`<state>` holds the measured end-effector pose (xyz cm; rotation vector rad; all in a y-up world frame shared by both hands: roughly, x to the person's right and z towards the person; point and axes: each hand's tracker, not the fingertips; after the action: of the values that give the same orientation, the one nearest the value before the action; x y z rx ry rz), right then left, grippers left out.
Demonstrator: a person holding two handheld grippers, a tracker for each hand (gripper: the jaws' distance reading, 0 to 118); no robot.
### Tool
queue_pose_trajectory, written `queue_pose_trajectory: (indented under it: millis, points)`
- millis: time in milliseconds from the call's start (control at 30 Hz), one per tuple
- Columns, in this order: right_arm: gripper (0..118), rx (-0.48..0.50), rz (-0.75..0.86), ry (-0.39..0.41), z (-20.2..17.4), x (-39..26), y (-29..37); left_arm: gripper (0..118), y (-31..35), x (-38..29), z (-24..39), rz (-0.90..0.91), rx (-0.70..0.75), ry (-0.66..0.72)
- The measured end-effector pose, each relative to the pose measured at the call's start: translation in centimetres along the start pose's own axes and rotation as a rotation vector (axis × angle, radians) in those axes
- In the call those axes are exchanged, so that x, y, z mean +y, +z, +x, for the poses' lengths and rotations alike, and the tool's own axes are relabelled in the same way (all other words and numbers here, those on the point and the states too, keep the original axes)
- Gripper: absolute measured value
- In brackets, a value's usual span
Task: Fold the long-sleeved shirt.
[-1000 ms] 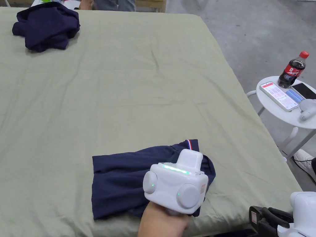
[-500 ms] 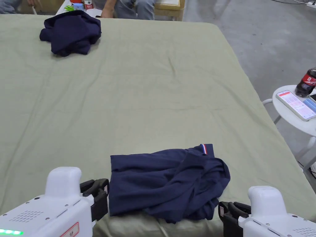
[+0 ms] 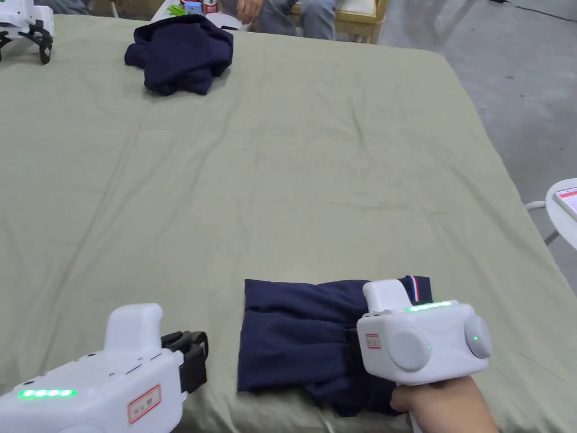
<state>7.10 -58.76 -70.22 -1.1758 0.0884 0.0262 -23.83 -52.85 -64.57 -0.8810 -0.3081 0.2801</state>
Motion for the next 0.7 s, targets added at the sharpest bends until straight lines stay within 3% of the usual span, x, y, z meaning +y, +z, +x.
queue_pose_trajectory:
  millis: [67, 100, 133, 167, 200, 233, 367, 533, 633, 667, 700]
  points:
    - [1, 0.075, 0.072, -0.069, 1.0, -0.2, 0.2, 1, -1.9, 1.3, -0.3, -0.060, -0.058, 0.001]
    - [1, 0.090, 0.041, -0.077, 1.2, 0.1, 0.5, 10, -2.9, 2.1, -0.2, -0.090, -0.071, 0.009]
    - [1, 0.103, 0.037, -0.088, 1.7, 0.1, 0.9, 30, -3.9, 2.6, -0.3, -0.109, -0.082, 0.010]
    - [1, 0.115, 0.038, -0.092, 2.0, 0.0, 0.8, 65, -4.9, 3.2, -0.5, -0.104, -0.088, 0.004]
    - [1, 0.120, 0.045, -0.085, 2.2, -0.2, 0.7, 84, -5.8, 3.5, -0.5, -0.101, -0.086, 0.002]
    - [1, 0.126, 0.050, -0.082, 2.3, -0.3, 0.8, 92, -6.5, 3.9, -0.1, -0.108, -0.093, -0.004]
    - [1, 0.128, 0.056, -0.087, 2.2, -0.4, 0.7, 93, -9.1, 4.6, 0.4, -0.174, -0.171, 0.039]
    - [1, 0.153, 0.052, -0.100, 2.7, -0.4, 0.6, 93, -13.2, 3.5, 1.2, -0.313, -0.158, 0.044]
    - [1, 0.168, 0.054, -0.119, 2.9, -0.5, 0.5, 94, -13.6, 2.8, 1.3, -0.299, -0.153, 0.077]
    - [1, 0.169, 0.056, -0.123, 2.8, -0.6, 0.7, 93, -13.3, 3.0, 1.7, -0.293, -0.156, 0.085]
    - [1, 0.169, 0.056, -0.123, 2.8, -0.6, 0.7, 83, -13.3, 2.9, 2.0, -0.309, -0.176, 0.090]
